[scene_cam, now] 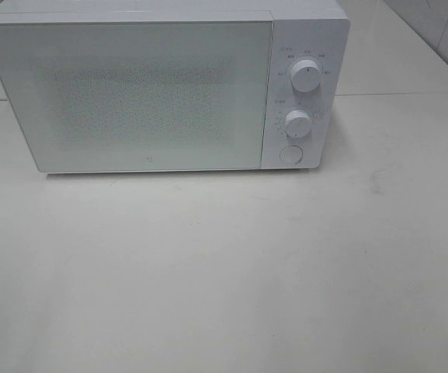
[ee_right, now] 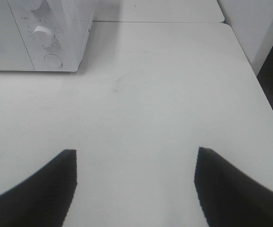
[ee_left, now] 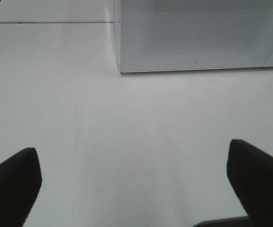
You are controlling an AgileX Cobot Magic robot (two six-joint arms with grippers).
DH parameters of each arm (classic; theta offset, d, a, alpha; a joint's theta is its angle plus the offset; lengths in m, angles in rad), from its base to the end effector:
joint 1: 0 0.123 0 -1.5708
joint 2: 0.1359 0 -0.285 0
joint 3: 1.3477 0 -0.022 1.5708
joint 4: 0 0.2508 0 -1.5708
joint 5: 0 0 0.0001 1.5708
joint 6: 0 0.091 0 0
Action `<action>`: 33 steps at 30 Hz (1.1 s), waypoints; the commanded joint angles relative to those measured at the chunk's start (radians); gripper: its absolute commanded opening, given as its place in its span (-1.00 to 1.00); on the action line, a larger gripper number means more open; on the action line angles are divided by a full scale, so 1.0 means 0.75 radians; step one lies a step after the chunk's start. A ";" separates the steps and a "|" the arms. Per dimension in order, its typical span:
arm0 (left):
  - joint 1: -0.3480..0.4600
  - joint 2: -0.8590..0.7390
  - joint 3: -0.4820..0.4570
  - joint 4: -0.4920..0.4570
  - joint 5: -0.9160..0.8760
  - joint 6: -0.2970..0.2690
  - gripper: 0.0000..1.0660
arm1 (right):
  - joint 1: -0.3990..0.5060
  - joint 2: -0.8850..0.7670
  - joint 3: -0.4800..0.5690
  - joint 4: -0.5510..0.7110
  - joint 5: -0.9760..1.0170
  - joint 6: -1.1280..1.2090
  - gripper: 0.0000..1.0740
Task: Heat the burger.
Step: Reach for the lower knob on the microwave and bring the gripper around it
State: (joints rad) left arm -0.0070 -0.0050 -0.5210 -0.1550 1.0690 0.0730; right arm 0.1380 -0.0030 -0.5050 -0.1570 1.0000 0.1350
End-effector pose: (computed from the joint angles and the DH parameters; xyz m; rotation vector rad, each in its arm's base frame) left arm -0.0091 -0.0123 0.2832 0.0911 2.0179 -0.1429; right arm -0.0024 -0.0124 0.2844 -0.0007 1.9663 -0.0071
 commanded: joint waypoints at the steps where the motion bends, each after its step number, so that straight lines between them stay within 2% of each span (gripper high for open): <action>1: 0.003 -0.032 -0.001 -0.011 -0.015 -0.009 0.88 | -0.008 -0.032 0.003 -0.004 -0.004 -0.011 0.27; 33: 0.003 -0.032 -0.001 -0.011 -0.015 -0.009 0.88 | -0.004 -0.021 -0.020 -0.004 -0.033 -0.011 0.27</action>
State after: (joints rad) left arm -0.0070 -0.0050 -0.5210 -0.1550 1.0690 0.0730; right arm 0.1380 -0.0030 -0.5110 -0.1570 0.9960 0.1350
